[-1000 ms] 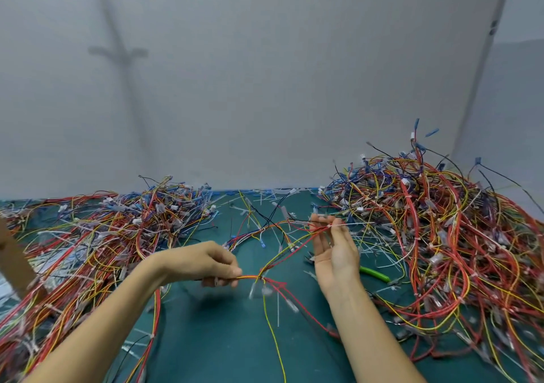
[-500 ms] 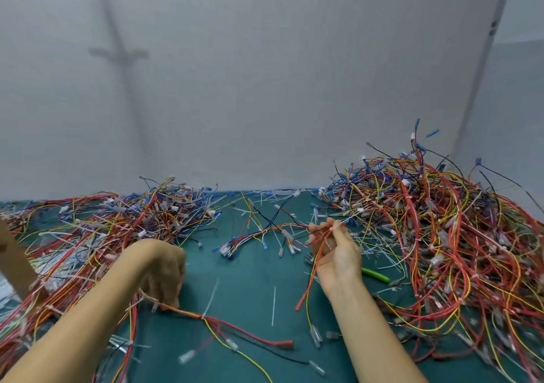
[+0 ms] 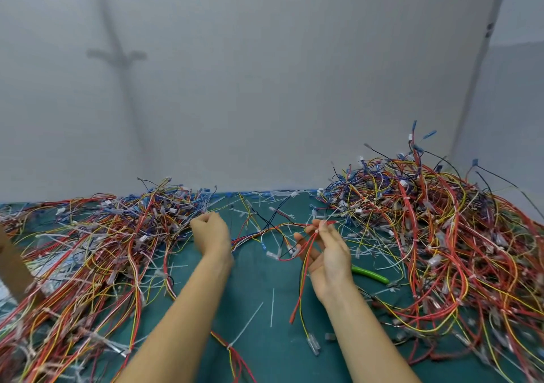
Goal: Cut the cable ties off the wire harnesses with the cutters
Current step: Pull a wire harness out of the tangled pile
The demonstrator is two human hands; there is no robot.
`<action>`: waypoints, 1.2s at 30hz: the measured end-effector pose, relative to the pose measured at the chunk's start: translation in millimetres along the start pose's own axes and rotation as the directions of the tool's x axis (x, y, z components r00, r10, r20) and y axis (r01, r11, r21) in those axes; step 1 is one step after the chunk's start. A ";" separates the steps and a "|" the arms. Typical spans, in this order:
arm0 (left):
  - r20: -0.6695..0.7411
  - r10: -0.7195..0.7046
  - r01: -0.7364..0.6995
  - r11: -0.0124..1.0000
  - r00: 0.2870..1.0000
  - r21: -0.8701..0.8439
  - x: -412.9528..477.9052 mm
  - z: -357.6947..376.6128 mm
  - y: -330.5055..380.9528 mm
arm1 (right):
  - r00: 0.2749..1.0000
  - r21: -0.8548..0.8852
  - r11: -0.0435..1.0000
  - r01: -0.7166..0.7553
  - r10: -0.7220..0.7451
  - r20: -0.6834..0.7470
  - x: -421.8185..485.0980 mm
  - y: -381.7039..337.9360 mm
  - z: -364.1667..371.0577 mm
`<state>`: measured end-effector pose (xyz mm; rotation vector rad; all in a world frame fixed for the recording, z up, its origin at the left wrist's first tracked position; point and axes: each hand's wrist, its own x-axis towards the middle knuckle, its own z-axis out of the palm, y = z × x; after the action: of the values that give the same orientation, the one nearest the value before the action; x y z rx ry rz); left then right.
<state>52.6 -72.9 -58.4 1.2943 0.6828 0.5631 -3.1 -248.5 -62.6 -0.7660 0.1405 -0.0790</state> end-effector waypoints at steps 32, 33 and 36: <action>0.617 0.585 -0.842 0.257 0.526 0.475 -1.6 -57.6 -9.8 | 0.995 -0.187 0.981 0.057 -0.039 0.096 -0.8 2.3 0.7; 0.638 0.496 -0.807 0.326 0.589 0.492 -8.5 -41.0 -9.4 | 0.994 -0.191 0.980 0.058 -0.038 0.104 -0.9 3.0 0.7; 0.511 0.085 -0.380 0.773 0.855 0.508 -20.1 3.7 -7.1 | 0.992 -0.216 0.975 0.050 -0.023 0.124 0.4 3.2 -2.0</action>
<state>41.6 -91.2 -62.1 2.0545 0.2833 0.2116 -2.9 -247.6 -66.3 -0.9915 0.0192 -0.0518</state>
